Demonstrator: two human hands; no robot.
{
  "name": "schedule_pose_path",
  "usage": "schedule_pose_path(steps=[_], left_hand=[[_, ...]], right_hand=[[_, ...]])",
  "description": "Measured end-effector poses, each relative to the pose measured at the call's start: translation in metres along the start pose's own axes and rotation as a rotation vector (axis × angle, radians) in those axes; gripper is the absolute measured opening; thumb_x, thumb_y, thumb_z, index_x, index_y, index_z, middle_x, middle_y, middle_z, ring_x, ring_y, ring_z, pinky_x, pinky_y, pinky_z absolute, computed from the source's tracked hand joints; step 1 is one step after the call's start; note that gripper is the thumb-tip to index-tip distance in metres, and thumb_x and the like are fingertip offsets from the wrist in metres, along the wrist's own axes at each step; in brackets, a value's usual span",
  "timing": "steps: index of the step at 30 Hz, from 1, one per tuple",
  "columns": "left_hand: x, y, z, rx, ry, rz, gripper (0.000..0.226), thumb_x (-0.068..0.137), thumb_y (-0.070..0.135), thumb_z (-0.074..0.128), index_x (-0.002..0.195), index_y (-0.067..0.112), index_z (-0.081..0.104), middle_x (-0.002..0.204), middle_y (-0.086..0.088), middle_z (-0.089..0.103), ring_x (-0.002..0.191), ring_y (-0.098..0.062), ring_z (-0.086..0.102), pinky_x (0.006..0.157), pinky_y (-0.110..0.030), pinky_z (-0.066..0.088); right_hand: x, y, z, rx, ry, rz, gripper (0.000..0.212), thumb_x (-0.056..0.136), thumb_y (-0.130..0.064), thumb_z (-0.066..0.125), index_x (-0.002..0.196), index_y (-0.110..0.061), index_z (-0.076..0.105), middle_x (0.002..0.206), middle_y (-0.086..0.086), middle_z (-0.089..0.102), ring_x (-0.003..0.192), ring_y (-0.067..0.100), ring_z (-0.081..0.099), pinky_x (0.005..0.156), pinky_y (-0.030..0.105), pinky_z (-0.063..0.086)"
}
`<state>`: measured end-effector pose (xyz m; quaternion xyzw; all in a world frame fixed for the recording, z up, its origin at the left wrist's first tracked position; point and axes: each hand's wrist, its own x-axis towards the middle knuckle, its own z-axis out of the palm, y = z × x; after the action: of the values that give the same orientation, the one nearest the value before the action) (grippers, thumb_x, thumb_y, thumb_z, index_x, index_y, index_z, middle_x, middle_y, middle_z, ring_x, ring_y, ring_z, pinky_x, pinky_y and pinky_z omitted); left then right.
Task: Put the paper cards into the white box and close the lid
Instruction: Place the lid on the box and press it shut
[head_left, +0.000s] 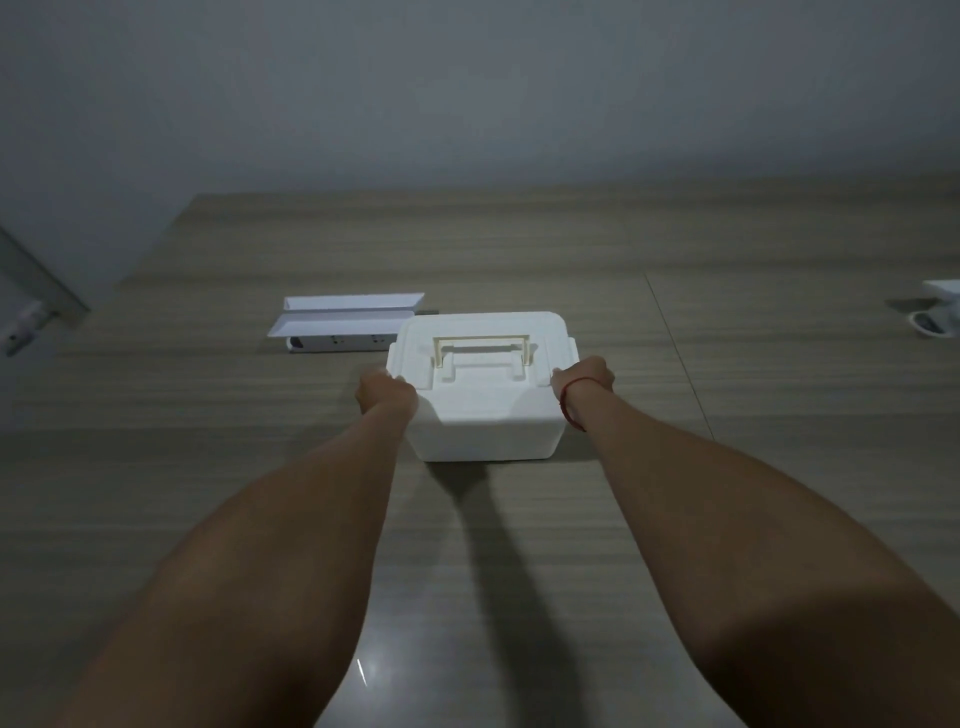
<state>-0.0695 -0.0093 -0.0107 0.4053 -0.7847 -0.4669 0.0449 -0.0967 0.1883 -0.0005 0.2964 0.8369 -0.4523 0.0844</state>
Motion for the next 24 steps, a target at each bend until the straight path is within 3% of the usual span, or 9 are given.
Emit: schedule_pose_path(steps=[7,11,15,21,24], left_hand=[[0.003,0.004,-0.002,-0.045,-0.044,-0.069,0.041,0.091,0.007,0.051,0.130,0.001,0.056,0.133,-0.019,0.059,0.119,-0.036,0.059,0.095,-0.037,0.049],[0.007,0.004,-0.001,-0.059,-0.155,-0.145,0.056,0.090,0.030,0.051,0.137,0.000,0.046,0.136,-0.019,0.056,0.118,-0.037,0.058,0.098,-0.042,0.051],[0.012,-0.003,0.005,-0.095,-0.157,-0.190,0.068,0.092,0.046,0.048,0.142,0.001,0.040,0.139,-0.018,0.052,0.124,-0.036,0.054,0.104,-0.043,0.045],[0.018,0.002,0.004,-0.102,-0.093,-0.211,0.071,0.076,0.044,0.057,0.135,0.006,0.047,0.137,-0.015,0.050,0.122,-0.035,0.053,0.103,-0.046,0.046],[0.024,0.002,0.006,-0.133,-0.145,-0.240,0.067,0.069,0.043,0.055,0.125,0.006,0.056,0.124,-0.011,0.058,0.106,-0.032,0.061,0.095,-0.043,0.052]], right_hand=[[-0.003,-0.002,-0.001,0.113,-0.002,0.074,0.039,0.086,-0.015,0.063,0.120,0.002,0.059,0.129,0.017,0.062,0.117,0.034,0.061,0.096,0.036,0.050],[0.002,-0.001,0.003,0.273,-0.090,0.127,0.045,0.085,-0.035,0.059,0.119,-0.005,0.061,0.123,0.011,0.067,0.112,0.031,0.064,0.100,0.039,0.050],[0.008,0.004,0.010,0.348,-0.067,0.174,0.057,0.088,-0.047,0.053,0.128,-0.005,0.055,0.129,0.012,0.062,0.117,0.030,0.061,0.102,0.036,0.047],[0.014,0.009,0.010,0.489,-0.047,0.207,0.078,0.070,-0.042,0.074,0.132,-0.003,0.046,0.132,0.014,0.060,0.114,0.031,0.063,0.100,0.039,0.050],[0.017,0.007,0.011,0.488,-0.001,0.209,0.077,0.072,-0.035,0.073,0.132,-0.002,0.038,0.133,0.016,0.055,0.115,0.032,0.060,0.099,0.040,0.049]])
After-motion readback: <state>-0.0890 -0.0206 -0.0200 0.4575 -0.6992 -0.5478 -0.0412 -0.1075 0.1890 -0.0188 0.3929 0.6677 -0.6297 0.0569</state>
